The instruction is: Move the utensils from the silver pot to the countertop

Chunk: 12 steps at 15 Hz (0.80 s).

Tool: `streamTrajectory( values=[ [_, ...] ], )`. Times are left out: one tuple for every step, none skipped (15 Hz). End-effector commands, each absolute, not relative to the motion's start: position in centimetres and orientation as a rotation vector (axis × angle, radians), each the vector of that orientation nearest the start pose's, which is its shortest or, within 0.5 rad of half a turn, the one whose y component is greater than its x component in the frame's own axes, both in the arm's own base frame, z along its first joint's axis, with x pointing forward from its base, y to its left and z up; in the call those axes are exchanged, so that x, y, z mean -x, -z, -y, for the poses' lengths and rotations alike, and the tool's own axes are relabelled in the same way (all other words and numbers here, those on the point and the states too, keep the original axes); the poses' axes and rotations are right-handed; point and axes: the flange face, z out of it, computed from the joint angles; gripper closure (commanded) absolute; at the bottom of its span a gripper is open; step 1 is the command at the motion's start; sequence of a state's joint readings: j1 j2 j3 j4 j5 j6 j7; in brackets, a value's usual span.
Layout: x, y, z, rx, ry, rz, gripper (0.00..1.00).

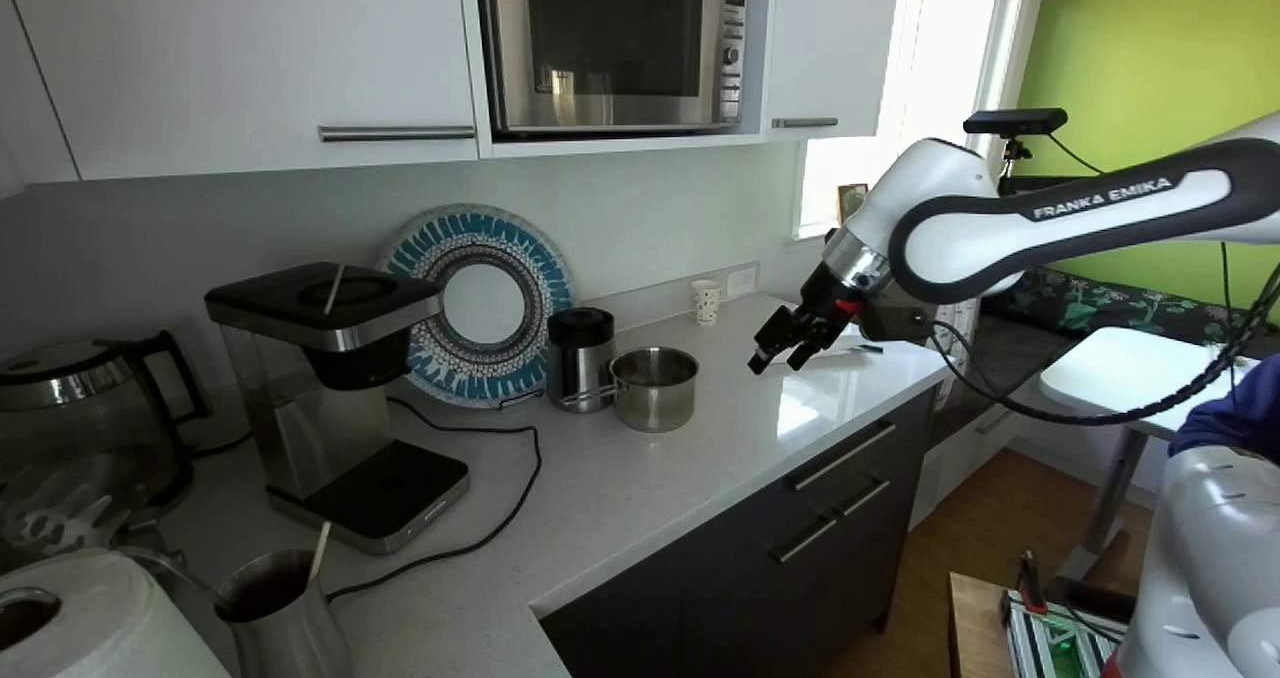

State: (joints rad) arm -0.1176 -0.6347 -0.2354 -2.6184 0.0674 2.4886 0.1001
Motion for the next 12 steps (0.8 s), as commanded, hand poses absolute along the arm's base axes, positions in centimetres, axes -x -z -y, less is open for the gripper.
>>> streamTrajectory(
  values=[
    [-37.7, -49.6, 14.9, 2.826, 0.727, -0.72, 0.0],
    [-38.3, -49.2, 15.1, 2.831, 0.708, -0.728, 0.0],
    [-38.8, -49.1, 15.2, 2.835, 0.699, -0.728, 0.0],
    [-39.0, -49.1, 15.2, 2.836, 0.697, -0.728, 0.0],
    [-39.7, -49.0, 16.5, 2.795, 0.716, -0.824, 0.0],
    [-40.5, -48.6, 18.0, 2.778, 0.657, -0.871, 0.0],
    [-41.1, -48.0, 19.5, 2.821, 0.62, -0.906, 0.0],
    [-41.9, -47.5, 21.0, 2.831, 0.595, -0.959, 0.0],
    [-42.9, -47.0, 22.8, 2.83, 0.581, -1.011, 0.0],
    [-43.7, -46.7, 24.2, 2.826, 0.565, -1.045, 0.0],
    [-44.6, -46.2, 25.6, 2.827, 0.545, -1.068, 0.0],
    [-45.5, -45.8, 26.7, 2.824, 0.531, -1.088, 0.0]
  ],
)
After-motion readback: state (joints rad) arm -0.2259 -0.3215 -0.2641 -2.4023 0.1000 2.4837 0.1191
